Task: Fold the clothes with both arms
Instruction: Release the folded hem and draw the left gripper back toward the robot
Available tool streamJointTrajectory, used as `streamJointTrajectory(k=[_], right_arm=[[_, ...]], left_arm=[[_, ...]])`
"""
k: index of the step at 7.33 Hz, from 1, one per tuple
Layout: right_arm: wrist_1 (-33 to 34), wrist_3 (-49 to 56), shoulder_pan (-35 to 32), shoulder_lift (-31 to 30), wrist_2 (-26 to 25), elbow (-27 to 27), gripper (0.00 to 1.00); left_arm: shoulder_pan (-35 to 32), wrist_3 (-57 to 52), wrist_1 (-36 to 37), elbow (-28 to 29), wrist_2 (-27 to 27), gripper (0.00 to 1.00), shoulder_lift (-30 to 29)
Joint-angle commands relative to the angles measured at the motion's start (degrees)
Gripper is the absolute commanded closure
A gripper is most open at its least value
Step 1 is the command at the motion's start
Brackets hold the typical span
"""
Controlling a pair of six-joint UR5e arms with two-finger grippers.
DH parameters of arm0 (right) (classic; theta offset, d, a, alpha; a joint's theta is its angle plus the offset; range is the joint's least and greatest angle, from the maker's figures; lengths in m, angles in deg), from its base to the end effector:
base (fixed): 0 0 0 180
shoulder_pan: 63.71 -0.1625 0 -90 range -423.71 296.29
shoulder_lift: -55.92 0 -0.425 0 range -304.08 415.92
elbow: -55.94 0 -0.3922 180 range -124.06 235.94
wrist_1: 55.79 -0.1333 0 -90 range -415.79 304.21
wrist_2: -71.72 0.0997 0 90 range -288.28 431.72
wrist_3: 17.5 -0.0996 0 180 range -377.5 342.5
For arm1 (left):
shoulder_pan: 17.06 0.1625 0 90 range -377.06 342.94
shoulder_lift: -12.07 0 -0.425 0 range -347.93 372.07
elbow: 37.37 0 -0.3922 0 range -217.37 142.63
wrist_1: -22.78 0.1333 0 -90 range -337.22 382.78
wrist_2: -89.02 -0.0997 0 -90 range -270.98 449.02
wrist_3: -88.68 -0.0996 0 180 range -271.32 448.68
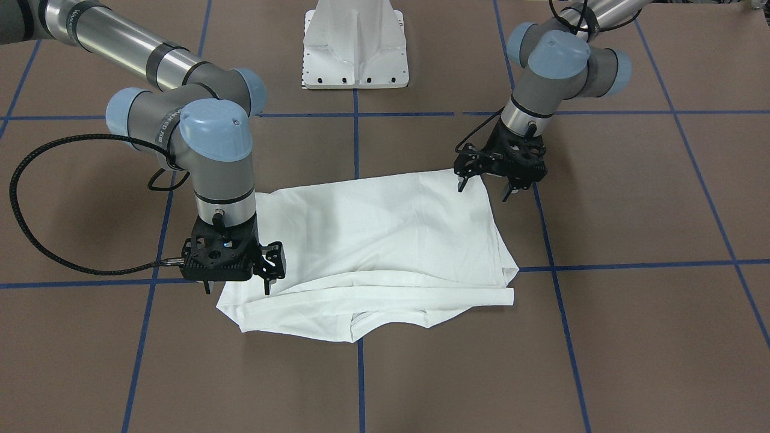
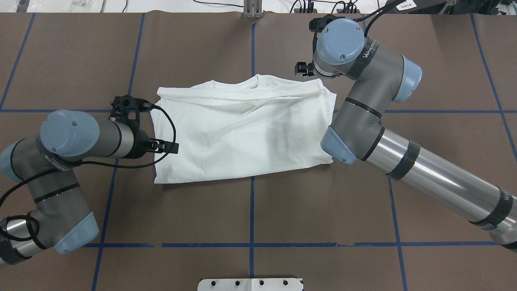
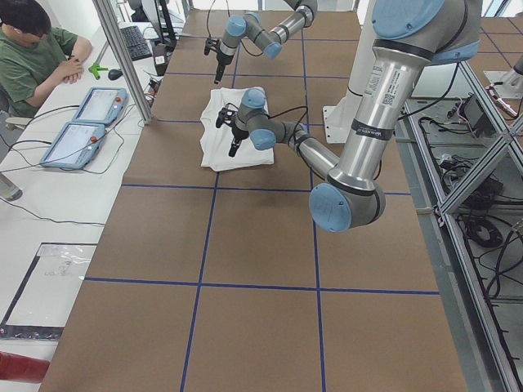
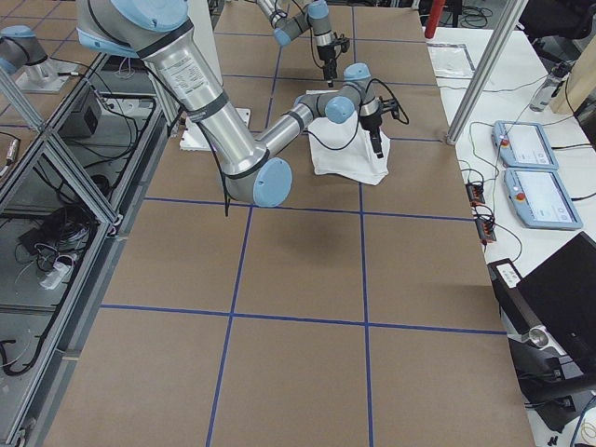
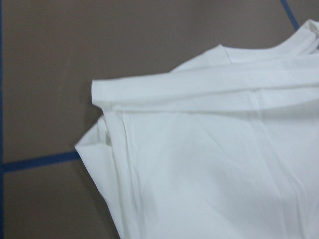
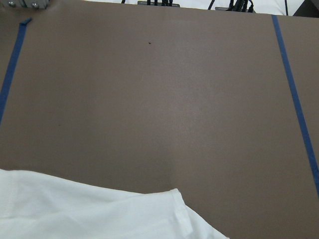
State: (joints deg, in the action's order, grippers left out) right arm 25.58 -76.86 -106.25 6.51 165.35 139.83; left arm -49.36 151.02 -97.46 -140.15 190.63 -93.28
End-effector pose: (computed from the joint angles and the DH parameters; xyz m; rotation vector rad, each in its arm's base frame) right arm -0.4598 -0.5943 0.2676 0.4004 -0.6407 0.1739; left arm 0.4413 -0.4130 0.3537 0.3471 0.9712 0.0295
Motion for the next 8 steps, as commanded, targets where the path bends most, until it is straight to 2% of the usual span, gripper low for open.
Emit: streamJointTrajectory(k=[1,2,3,4,5,6,8], right_arm=[[-0.25,-0.14,0.0,-0.42,-0.11,0.83,0.0],[-0.25,-0.15,0.0,-0.6,-0.29,1.01,0.0],[-0.25,-0.15,0.0,-0.69,-0.37,1.02,0.0],[-0.25,-0.15,0.0,-0.69,-0.38,1.02,0.0],[-0.25,-0.15,0.08,-0.69,-0.46,1.02,0.0],[-0.25,-0.15,0.09,-0.69,-0.46,1.02,0.0],[-0.25,-0.32,0.17,-0.69,-0.55,1.02,0.0]], left_arm=[[4.51,2.95,-0.96,0.73,-3.43,0.0,1.02],[5.05,3.22,-0.87,0.56,-3.53,0.02,1.02],[6.18,4.79,-0.87,0.56,-3.62,0.2,2.07],[6.37,5.24,-0.87,0.39,-3.62,0.49,2.17],[6.46,5.59,-0.87,-0.14,-3.71,0.93,2.17],[6.46,5.6,-0.87,-0.23,-4.14,1.0,2.17],[6.37,5.51,-0.61,-1.19,-4.23,1.0,2.43]])
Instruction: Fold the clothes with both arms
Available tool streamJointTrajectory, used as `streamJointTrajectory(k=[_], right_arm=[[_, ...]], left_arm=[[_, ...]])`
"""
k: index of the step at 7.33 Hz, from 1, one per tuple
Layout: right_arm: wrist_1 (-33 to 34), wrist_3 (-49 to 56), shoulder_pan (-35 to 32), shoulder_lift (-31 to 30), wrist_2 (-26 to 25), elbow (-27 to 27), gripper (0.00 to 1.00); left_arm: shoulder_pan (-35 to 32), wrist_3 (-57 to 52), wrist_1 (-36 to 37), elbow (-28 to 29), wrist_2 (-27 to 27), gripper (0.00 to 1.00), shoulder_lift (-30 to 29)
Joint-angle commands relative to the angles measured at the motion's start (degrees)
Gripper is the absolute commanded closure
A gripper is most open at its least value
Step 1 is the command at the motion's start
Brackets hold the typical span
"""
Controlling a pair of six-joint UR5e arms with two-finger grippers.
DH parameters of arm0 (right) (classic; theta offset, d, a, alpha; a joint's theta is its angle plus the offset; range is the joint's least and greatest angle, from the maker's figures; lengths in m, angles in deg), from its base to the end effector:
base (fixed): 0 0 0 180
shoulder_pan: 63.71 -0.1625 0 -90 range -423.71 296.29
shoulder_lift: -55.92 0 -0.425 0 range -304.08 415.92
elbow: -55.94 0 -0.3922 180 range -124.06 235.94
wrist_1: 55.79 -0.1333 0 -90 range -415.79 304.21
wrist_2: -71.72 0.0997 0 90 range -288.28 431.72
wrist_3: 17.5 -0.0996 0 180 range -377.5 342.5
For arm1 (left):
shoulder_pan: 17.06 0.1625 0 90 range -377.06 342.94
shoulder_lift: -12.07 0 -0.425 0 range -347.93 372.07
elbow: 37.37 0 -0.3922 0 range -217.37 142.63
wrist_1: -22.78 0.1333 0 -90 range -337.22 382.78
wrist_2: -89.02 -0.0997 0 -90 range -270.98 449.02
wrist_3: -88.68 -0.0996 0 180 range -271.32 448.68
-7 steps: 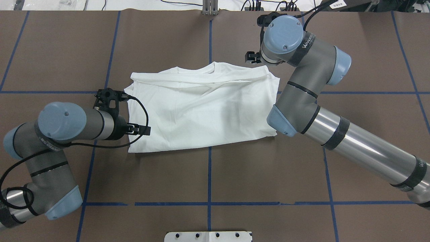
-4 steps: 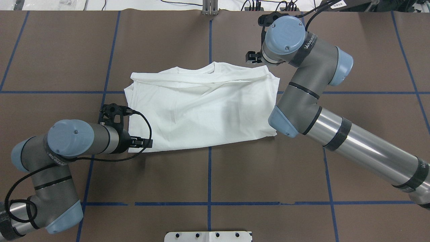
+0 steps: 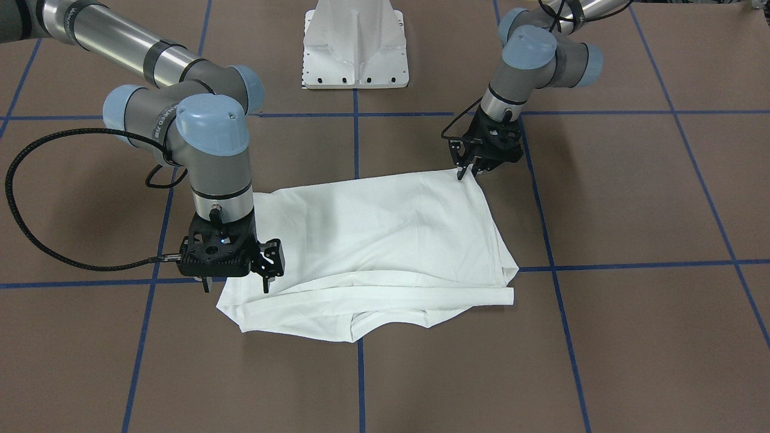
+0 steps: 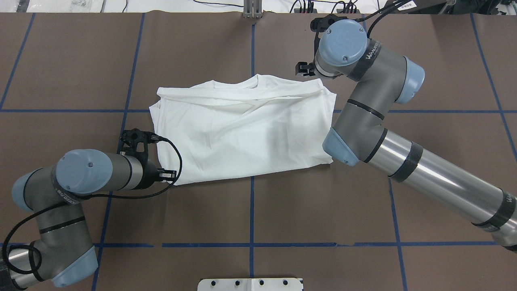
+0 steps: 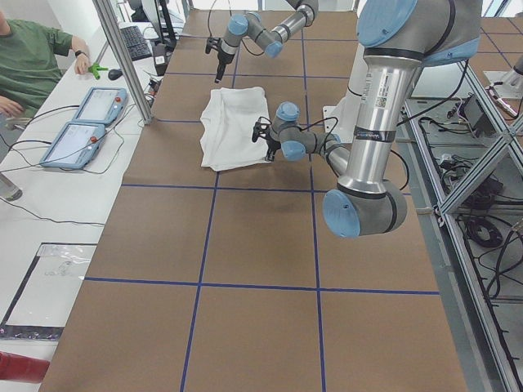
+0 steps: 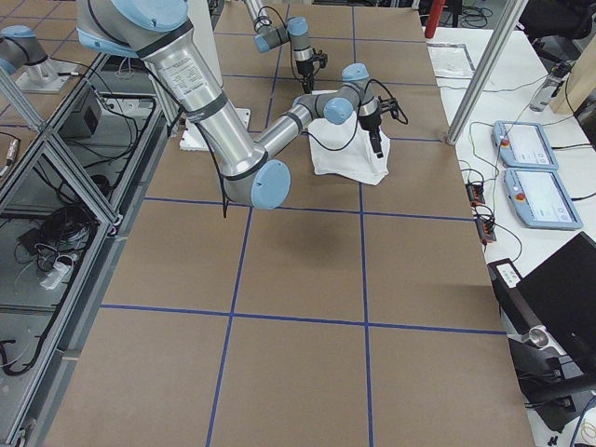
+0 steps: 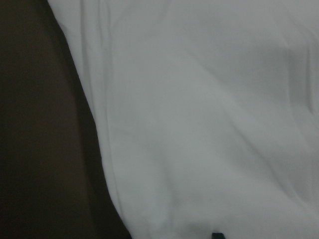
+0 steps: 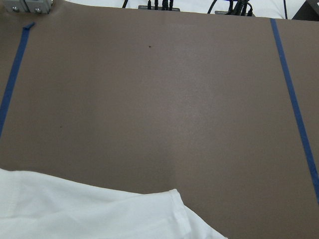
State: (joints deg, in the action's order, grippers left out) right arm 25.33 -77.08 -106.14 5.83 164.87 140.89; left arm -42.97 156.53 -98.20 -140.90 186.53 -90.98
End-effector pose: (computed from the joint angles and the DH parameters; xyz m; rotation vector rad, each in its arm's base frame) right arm -0.4565 -0.5904 0.2672 0.4117 -0.6460 0.1783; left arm 0.4723 -0.3632 0.3699 0.2990 0.9648 0.0059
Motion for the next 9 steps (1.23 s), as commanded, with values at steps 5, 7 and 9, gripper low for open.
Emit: streamJointTrajectory(k=[5,7,9], right_arm=[[-0.79,-0.89,0.85,0.0,-0.16,0.05,0.0],[-0.79,-0.89,1.12,0.08,-0.16,0.13,0.0],[-0.7,-0.8,1.38,0.26,-0.07,0.75,0.0]], left_arm=[[-15.51,-21.29,0.39,3.02,-0.48,1.0,4.81],[-25.29,-30.46,-0.04,20.46,-0.48,1.0,-9.28],[-27.96,-30.76,-3.36,37.8,-0.56,1.0,-21.96]])
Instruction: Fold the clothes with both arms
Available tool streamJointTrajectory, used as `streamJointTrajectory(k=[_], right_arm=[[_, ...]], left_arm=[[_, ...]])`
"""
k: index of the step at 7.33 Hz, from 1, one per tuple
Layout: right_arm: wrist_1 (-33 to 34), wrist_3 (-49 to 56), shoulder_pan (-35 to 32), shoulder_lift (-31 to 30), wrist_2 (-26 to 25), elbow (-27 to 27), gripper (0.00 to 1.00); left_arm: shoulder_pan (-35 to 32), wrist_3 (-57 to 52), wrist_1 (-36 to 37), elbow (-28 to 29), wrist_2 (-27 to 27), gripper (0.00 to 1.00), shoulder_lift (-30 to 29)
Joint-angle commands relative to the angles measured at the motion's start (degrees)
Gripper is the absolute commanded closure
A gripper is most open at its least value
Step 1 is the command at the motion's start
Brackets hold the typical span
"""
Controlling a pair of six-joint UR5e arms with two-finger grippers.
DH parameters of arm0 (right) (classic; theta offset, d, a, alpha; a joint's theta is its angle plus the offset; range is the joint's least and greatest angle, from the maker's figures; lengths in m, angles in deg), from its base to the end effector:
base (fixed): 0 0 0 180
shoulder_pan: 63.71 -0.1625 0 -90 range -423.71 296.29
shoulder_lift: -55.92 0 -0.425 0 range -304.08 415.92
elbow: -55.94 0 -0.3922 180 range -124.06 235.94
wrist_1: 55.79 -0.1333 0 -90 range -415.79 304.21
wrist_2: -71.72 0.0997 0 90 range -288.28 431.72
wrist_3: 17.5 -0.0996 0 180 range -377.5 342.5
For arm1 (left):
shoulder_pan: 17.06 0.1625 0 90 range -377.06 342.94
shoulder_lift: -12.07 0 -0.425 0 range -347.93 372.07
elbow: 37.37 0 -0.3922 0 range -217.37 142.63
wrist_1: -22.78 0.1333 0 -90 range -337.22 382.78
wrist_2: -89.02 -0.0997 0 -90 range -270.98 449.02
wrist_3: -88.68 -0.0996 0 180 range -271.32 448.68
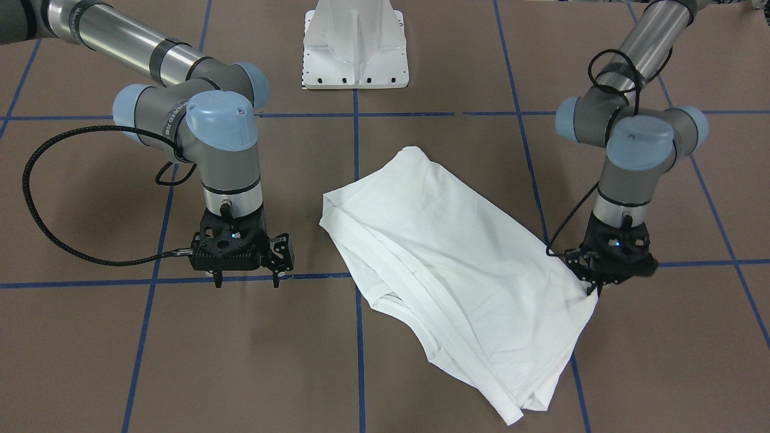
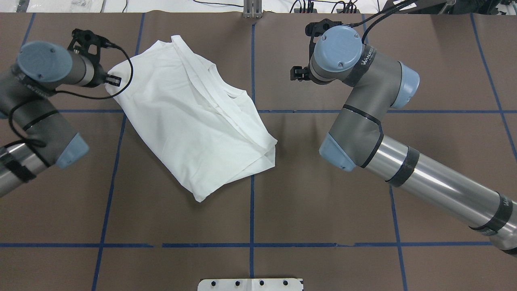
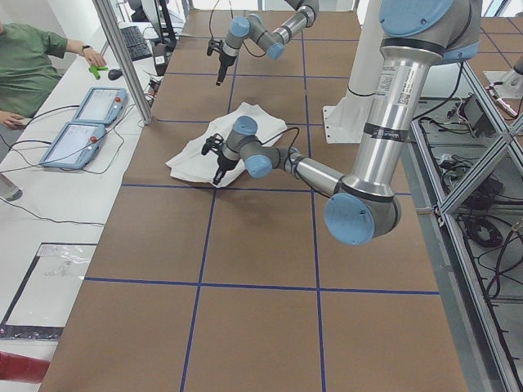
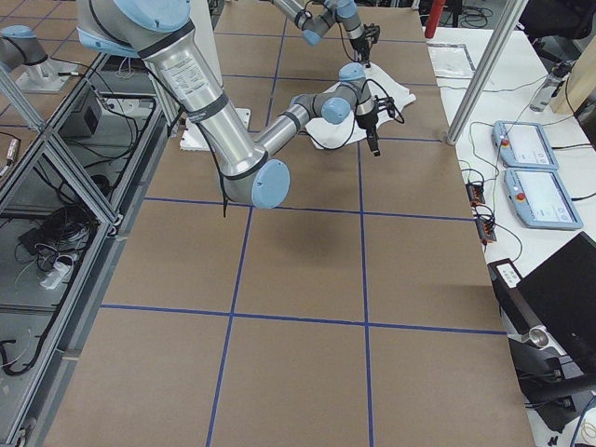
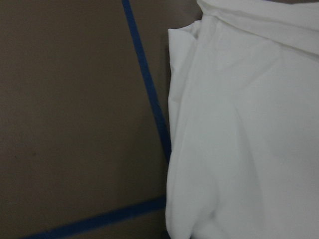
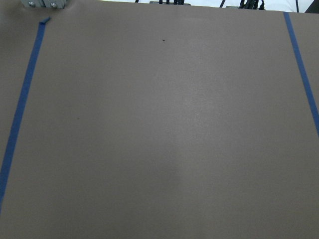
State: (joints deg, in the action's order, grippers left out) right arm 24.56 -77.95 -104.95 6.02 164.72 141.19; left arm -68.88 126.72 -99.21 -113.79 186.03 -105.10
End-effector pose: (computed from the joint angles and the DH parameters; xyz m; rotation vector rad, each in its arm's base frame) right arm -0.4679 -0.5805 0.2605 0.4149 -0.6697 0.1728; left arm 0.3472 -0.6375 0.4464 0.5537 0.5815 0.0510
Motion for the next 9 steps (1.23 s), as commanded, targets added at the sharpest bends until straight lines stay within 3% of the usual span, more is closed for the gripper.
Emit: streamJointTrajectory(k=[1,2,3,4,5,6,8,9], right_arm=[[-0.02,-0.02,0.45,0.33,0.07,0.54,0.0],[-0.02,-0.02,1.15,0.5,0.07,0.54,0.0],[-0.1,-1.24,2.2,1.03,-0.02,0.45,0.0],[-0.11,-3.16,3.17,1.82,-0.37,0.19,0.0],[-0.89,-5.97,3.79,4.26,-1.41,-1.21,0.0],[-1.94,-10.61,5.19,9.42,-3.16,-6.7,0.01],[-12.52,-18.36,8.26,17.7,-6.5,-21.63,0.08],[-16.68,-19.87,9.41,19.3,-8.17,-25.7,0.16]], left_arm=[[-2.15,-0.6,-6.81,18.6,-1.37,1.0,-13.38],[-2.23,-0.25,-9.21,23.9,-3.74,1.0,-16.65],[-3.19,-0.94,-10.1,23.86,-3.76,0.01,-16.08],[-3.64,-0.86,-12.2,21.77,-3.24,0.0,-14.24],[-5.03,-0.95,-13.26,19.05,0.86,0.0,-12.23],[-5.4,-0.95,-13.45,15.29,5.07,0.0,-9.51],[-5.4,-0.78,-13.45,11.56,5.12,0.0,-7.2],[-5.4,-0.34,-13.45,11.21,5.12,0.0,-7.2]])
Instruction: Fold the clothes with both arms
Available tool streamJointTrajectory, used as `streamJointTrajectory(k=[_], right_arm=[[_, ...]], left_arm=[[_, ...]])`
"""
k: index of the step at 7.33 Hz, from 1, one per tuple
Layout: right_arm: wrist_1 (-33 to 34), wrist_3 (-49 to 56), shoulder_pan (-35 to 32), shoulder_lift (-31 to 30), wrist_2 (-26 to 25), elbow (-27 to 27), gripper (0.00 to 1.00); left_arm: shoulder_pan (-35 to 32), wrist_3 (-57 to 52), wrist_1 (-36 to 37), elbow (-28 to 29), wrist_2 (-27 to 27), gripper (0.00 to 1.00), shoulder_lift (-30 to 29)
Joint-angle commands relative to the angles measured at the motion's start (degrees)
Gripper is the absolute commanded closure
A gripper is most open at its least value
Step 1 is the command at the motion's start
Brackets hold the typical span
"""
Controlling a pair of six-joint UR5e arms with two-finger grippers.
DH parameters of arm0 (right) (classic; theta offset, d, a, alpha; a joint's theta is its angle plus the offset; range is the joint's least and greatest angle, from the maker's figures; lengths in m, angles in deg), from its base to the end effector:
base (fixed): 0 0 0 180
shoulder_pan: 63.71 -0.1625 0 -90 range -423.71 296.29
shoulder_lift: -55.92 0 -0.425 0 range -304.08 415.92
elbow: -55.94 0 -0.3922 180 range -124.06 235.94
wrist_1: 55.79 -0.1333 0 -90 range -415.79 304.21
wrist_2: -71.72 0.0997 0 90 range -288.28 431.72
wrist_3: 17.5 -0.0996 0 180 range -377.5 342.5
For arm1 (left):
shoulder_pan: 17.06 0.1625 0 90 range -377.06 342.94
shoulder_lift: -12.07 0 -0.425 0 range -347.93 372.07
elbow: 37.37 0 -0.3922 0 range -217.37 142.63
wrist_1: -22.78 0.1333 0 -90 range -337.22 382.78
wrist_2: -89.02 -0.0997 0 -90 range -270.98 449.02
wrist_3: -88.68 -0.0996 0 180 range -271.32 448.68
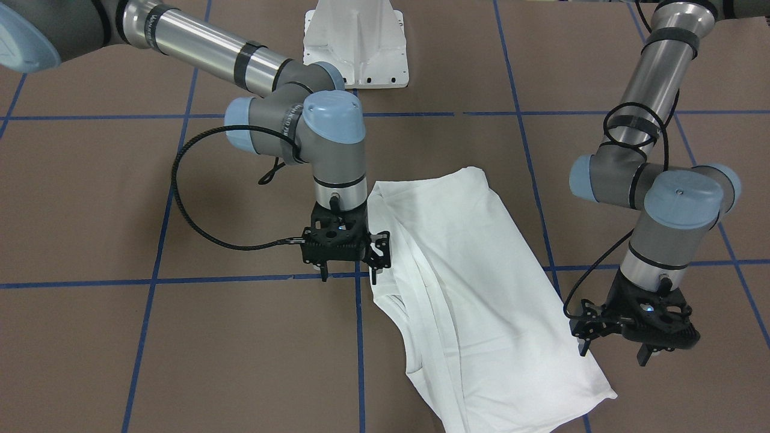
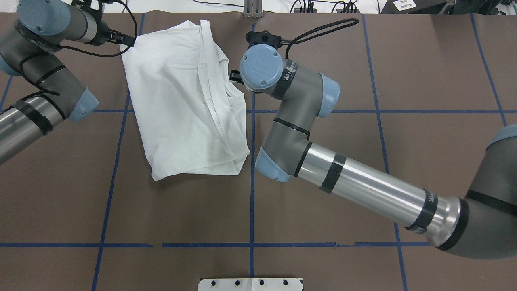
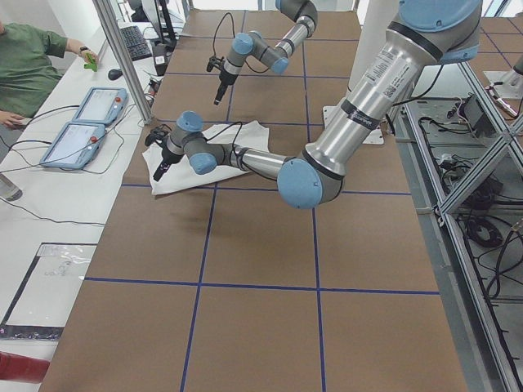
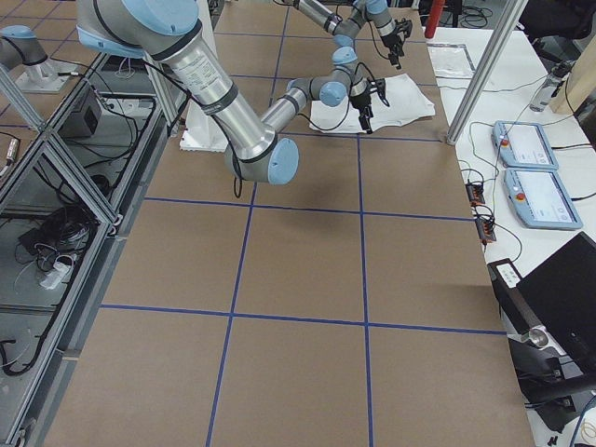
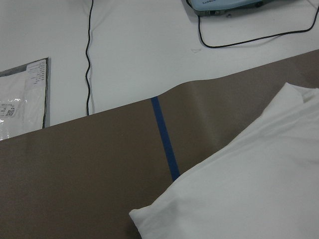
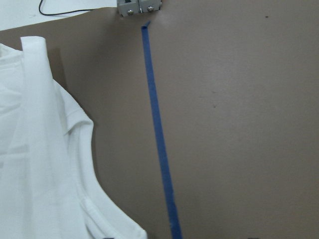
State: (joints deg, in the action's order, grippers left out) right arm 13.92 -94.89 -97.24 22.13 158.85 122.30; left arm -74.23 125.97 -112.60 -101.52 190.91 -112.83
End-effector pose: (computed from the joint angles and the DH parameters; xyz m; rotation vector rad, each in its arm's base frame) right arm -0.6099 -0.5700 0.1683 0.4066 -0.8354 0.3618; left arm 0.3215 -0.7063 0.4250 0.6644 0.7003 0.0269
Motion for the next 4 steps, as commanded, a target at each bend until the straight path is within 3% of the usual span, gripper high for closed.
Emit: streamJointTrajectory(k=[1,2,4], right_arm=[[-8.69,-3.29,2.23,5.39,-3.45,-11.21,0.19],[-11.33,-3.3,2.76,7.15,-5.03,-15.6,0.19],[-11.27,-2.95,3.29,7.17,-6.27,-17.48,0.26]], left_arm=[[-0.05,0.67,-0.05,-1.41,0.24,0.0,0.62],[-0.05,0.67,-0.05,-1.42,0.15,0.0,0.62],[-0.05,0.67,-0.05,-2.03,0.24,0.0,1.23]])
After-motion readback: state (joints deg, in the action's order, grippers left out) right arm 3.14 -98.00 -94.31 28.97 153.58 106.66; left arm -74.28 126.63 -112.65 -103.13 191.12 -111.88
